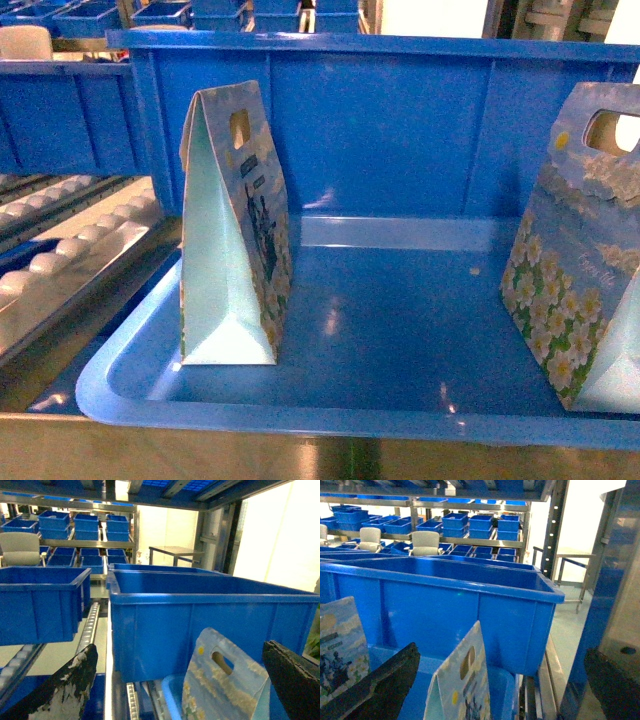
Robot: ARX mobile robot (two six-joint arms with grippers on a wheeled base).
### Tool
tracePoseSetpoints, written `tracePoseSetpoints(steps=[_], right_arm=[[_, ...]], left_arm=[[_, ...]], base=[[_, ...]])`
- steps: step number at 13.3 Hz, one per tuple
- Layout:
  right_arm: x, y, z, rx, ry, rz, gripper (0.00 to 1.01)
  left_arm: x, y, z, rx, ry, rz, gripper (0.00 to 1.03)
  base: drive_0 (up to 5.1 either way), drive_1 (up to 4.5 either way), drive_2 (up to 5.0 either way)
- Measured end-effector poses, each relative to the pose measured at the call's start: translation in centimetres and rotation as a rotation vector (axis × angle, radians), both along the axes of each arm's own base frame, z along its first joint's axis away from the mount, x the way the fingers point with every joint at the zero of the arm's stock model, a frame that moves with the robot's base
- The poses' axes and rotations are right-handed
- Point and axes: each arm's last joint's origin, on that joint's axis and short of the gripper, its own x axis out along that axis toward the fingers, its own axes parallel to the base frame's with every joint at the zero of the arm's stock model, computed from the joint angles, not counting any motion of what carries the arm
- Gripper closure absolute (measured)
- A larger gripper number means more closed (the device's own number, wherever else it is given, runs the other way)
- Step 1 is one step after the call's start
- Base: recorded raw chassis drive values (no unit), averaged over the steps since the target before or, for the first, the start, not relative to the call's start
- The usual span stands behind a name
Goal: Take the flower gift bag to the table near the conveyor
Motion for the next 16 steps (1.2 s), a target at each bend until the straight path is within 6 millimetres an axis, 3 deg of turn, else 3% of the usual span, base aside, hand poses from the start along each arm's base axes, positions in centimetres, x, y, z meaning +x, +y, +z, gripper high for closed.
tracePoseSetpoints(steps=[1,4,8,16], right_arm=[[2.4,1.8,1.1,-0.011,0.034,0.059,0.03],[4.8,3.0,1.6,-0.022,0.088,0.081,0.03],[7.0,4.1,0.0,-0.037,0.166,0.085,0.03],[10.0,4.0,-1.4,-0.028,0.246,0.023,0.03]], left_arm=[[1.7,-2.2,1.0,-0.008,0.009,-0.045,0.05],[2.0,-2.3,1.2,-0.007,0.009,-0.033,0.05],[2.0,-2.3,1.2,-0.006,0.009,-0.033,0.05],[2.0,-2.3,1.2,-0.005,0.009,-0.033,0.05]], base=[[0.0,0.00,0.0],[0.0,0.00,0.0],[0.0,0.00,0.0],[0.0,0.00,0.0]])
